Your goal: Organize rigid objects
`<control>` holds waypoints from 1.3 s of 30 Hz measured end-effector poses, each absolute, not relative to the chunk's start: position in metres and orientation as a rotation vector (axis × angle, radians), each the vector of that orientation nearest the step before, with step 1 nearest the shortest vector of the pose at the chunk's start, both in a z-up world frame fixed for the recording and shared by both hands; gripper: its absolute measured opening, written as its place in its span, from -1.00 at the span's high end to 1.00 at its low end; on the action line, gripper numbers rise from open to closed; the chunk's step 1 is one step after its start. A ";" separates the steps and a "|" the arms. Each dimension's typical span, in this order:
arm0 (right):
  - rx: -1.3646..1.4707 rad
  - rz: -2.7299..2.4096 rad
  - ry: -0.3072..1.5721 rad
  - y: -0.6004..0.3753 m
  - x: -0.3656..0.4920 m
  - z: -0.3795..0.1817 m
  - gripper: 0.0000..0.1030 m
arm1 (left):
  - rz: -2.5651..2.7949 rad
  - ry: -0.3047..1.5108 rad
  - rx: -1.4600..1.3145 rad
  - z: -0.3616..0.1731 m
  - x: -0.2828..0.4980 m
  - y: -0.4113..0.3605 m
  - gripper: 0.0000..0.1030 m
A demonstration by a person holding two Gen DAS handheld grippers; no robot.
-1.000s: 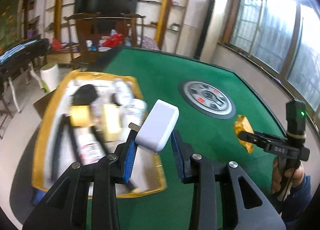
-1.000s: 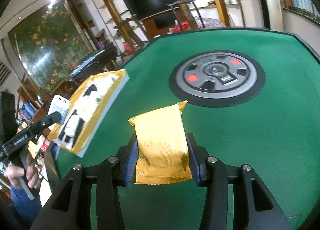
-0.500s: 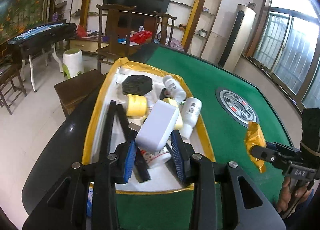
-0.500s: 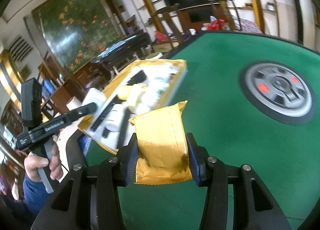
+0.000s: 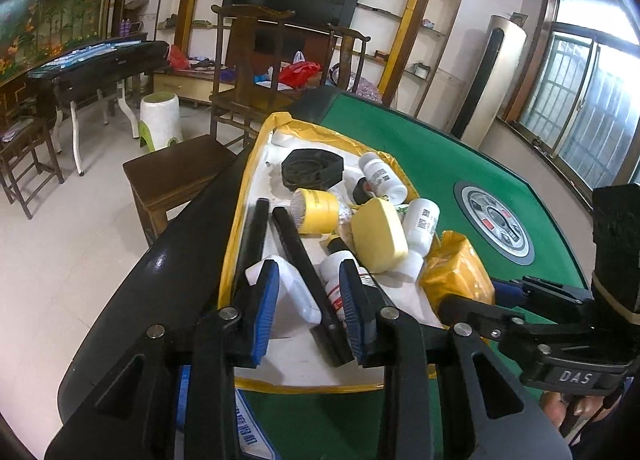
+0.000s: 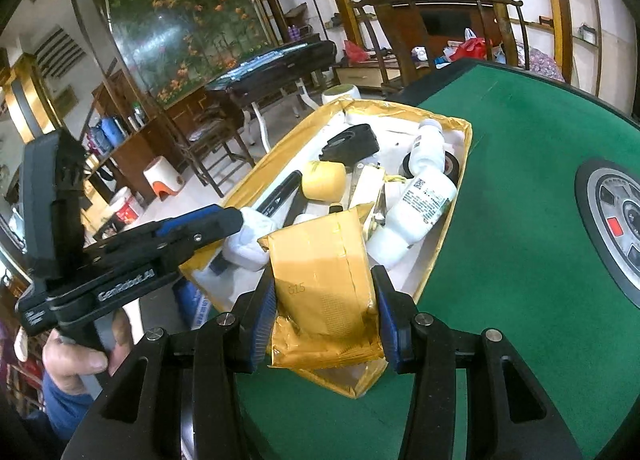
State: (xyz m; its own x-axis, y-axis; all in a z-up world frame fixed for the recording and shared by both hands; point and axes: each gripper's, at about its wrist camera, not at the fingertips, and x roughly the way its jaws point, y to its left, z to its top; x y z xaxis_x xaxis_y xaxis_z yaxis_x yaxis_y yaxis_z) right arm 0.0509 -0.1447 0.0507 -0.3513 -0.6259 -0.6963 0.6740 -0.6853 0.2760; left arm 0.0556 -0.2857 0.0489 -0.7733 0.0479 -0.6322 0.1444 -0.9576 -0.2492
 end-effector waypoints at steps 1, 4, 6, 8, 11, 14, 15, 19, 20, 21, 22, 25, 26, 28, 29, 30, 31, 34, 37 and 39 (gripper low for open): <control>1.049 -2.082 0.080 -0.146 0.050 0.048 0.20 | -2.878 0.446 1.044 0.048 0.056 -0.286 0.44; 1.072 -2.091 0.089 -0.148 0.047 0.041 0.20 | -2.872 0.458 1.055 0.045 0.055 -0.288 0.44; 1.081 -2.096 0.092 -0.149 0.045 0.037 0.20 | -2.872 0.462 1.063 0.044 0.056 -0.289 0.44; 1.085 -2.101 0.092 -0.149 0.043 0.035 0.20 | -2.869 0.460 1.064 0.043 0.057 -0.289 0.44; 1.074 -2.105 0.103 -0.150 0.044 0.034 0.20 | -2.865 0.452 1.066 0.042 0.057 -0.287 0.44; 1.055 -2.121 0.127 -0.151 0.047 0.033 0.16 | -2.862 0.430 1.052 0.042 0.057 -0.283 0.44; 1.059 -2.120 0.138 -0.151 0.047 0.033 0.03 | -2.860 0.413 1.045 0.043 0.057 -0.281 0.44; 1.053 -2.105 0.090 -0.142 0.048 0.035 -0.14 | -2.853 0.376 1.034 0.044 0.058 -0.275 0.43; 1.052 -2.100 0.080 -0.140 0.048 0.036 -0.15 | -2.851 0.370 1.029 0.044 0.058 -0.275 0.40; 1.041 -2.109 0.071 -0.137 0.048 0.038 -0.15 | -2.842 0.359 1.019 0.045 0.059 -0.273 0.34; 1.028 -2.118 0.067 -0.134 0.049 0.039 -0.15 | -2.839 0.349 1.005 0.046 0.060 -0.272 0.29; 0.992 -2.147 0.068 -0.126 0.053 0.044 -0.15 | -2.822 0.307 0.945 0.049 0.064 -0.268 -0.09; 0.982 -2.156 0.065 -0.124 0.055 0.045 -0.15 | -2.813 0.277 0.919 0.050 0.065 -0.265 -0.13; 0.965 -2.177 0.062 -0.119 0.057 0.046 -0.16 | -2.794 0.240 0.895 0.051 0.064 -0.261 -0.14; 0.959 -2.185 0.061 -0.117 0.058 0.047 -0.18 | -2.782 0.223 0.883 0.052 0.064 -0.258 -0.16; 0.952 -2.200 0.061 -0.115 0.059 0.047 -0.25 | -2.776 0.217 0.882 0.051 0.064 -0.257 -0.24; 0.944 -2.211 0.059 -0.114 0.059 0.048 -0.28 | -2.773 0.216 0.880 0.051 0.063 -0.255 -0.29; 0.909 -2.240 0.078 -0.110 0.063 0.051 -0.38 | -2.760 0.200 0.849 0.051 0.063 -0.250 -0.35; 0.886 -2.257 0.084 -0.107 0.065 0.053 -0.38 | -2.746 0.145 0.843 0.050 0.061 -0.243 -0.35; 0.883 -2.265 0.089 -0.104 0.066 0.053 -0.39 | -2.742 0.140 0.839 0.051 0.061 -0.242 -0.36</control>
State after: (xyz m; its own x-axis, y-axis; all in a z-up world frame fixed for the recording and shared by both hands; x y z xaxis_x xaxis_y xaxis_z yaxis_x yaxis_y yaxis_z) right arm 0.0665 -0.1038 0.0526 -0.5272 -0.5828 -0.6184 0.6297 -0.7566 0.1761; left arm 0.0615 -0.2416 0.0507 -0.7959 -0.2276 -0.5610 0.2836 -0.9589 -0.0133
